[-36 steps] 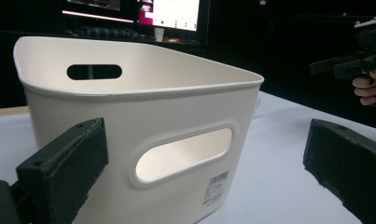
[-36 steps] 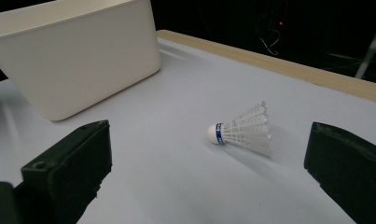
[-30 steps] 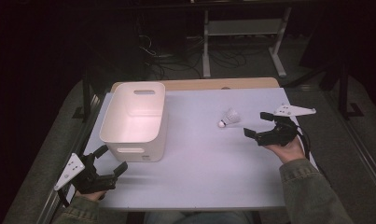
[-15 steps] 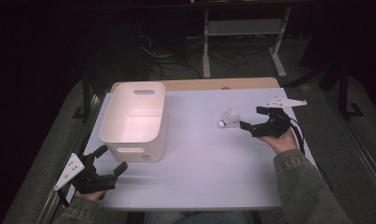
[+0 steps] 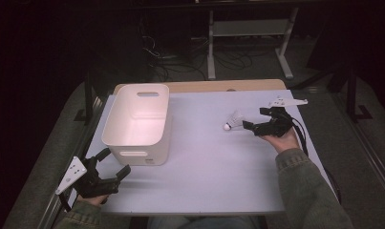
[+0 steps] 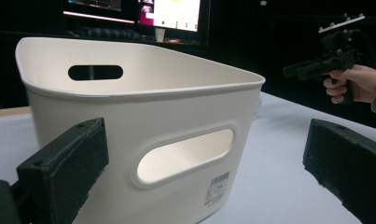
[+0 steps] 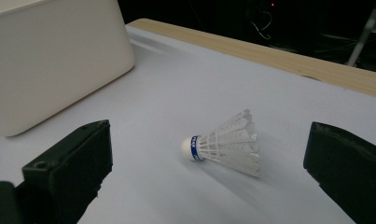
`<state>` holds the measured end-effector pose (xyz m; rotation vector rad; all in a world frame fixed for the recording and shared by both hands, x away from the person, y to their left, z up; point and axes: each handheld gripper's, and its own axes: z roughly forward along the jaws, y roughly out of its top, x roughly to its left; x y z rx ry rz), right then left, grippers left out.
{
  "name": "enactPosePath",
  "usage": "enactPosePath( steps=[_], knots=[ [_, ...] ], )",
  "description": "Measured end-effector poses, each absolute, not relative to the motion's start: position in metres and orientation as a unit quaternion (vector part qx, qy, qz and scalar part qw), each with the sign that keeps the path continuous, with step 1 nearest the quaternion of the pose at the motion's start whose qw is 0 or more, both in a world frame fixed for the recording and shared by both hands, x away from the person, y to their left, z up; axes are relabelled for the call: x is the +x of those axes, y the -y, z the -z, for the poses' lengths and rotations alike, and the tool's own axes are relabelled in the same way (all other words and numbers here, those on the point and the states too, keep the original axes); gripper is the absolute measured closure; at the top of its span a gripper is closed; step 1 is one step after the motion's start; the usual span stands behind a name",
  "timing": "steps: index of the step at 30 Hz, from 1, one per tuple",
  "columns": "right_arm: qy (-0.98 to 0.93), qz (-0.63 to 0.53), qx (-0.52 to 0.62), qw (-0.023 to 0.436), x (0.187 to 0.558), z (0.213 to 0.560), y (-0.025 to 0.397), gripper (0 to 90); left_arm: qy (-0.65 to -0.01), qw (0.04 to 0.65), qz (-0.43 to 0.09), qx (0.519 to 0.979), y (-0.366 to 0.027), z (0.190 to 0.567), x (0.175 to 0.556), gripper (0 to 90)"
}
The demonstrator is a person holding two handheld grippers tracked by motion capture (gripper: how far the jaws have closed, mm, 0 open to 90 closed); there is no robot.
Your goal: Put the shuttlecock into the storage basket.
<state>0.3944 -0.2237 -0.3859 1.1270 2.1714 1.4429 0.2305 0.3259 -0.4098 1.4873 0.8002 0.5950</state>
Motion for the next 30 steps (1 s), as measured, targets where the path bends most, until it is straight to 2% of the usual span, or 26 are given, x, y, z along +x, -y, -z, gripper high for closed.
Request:
enactPosePath(
  steps=[20,30],
  knots=[
    [-0.770,-0.476,0.407,0.121,0.422,0.388,0.221,2.3,-0.351,0.627,-0.259,0.645,-0.326,0.410,0.230,0.0],
    [-0.779,-0.462,0.416,0.078,0.431,0.400,0.221,17.5,-0.353,0.631,-0.259,0.640,-0.326,0.410,0.230,0.0]
  ],
)
